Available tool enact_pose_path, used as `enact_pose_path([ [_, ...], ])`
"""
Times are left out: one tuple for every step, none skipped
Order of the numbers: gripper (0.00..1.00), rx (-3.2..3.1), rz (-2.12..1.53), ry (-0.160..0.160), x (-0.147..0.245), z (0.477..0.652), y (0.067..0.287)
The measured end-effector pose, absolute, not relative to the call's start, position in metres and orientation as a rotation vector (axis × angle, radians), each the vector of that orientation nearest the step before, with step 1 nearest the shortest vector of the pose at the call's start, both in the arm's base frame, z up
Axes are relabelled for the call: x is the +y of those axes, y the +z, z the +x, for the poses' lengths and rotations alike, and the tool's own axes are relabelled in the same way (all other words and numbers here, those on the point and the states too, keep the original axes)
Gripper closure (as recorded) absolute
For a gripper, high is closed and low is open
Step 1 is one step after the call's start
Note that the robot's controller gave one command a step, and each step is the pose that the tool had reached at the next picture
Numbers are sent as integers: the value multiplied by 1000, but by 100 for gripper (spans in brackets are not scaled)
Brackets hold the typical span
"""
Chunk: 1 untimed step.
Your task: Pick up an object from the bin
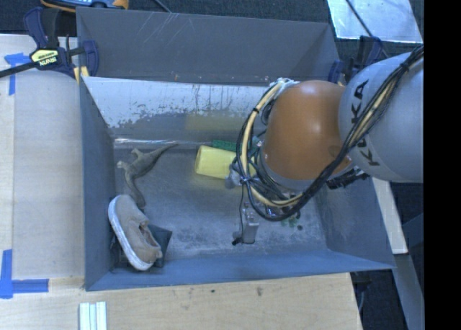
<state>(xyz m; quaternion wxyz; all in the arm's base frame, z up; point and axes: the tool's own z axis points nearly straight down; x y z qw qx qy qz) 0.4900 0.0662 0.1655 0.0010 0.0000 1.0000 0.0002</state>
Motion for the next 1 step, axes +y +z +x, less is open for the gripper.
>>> enact_pose_path([
  [0,3131,-94,1,38,566,107],
])
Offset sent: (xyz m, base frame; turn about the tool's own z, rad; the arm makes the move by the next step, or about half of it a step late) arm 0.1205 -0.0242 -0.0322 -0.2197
